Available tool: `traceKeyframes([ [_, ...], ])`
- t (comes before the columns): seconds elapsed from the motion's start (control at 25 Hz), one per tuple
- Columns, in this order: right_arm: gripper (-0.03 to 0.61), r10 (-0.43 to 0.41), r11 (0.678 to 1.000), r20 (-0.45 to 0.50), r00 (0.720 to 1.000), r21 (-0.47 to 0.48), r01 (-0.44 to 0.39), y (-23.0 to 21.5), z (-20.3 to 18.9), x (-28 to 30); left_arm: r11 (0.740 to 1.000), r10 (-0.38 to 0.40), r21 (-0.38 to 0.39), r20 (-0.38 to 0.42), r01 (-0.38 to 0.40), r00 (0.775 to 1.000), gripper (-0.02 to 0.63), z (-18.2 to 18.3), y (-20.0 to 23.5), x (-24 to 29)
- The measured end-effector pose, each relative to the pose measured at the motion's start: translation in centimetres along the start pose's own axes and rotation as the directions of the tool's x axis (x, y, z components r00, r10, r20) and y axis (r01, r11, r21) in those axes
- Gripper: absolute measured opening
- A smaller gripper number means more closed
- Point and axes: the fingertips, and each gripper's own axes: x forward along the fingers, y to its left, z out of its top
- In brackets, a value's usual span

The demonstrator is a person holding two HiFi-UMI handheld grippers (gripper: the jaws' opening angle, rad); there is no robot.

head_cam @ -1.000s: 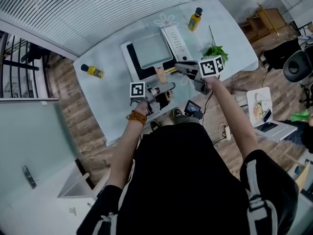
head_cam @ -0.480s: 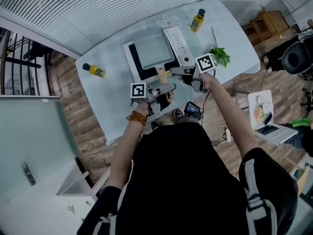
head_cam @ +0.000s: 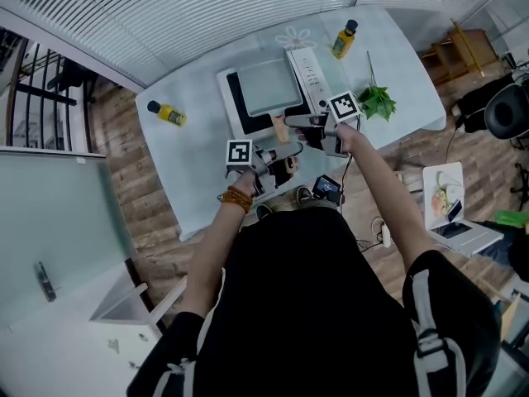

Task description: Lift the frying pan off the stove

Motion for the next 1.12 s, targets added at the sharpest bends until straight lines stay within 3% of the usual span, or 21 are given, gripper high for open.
traceKeyframes([
  [0.72, 0.229, 0.036, 0.997, -0.061, 0.997, 0.077, -0.031, -0.4, -0.9, 3.8, 1.000, -0.009, -0.013, 0.018, 0.009, 1.000, 0.071, -0.2, -0.3, -0.3],
  [1.12, 0.176, 0.012, 0.997, -0.047, 0.999, 0.078, -0.008, -1.1, -0.4, 3.9, 1.000, -0.022, -0.006, 0.012, 0.022, 1.000, 0.071, -0.3, -0.2, -0.2],
])
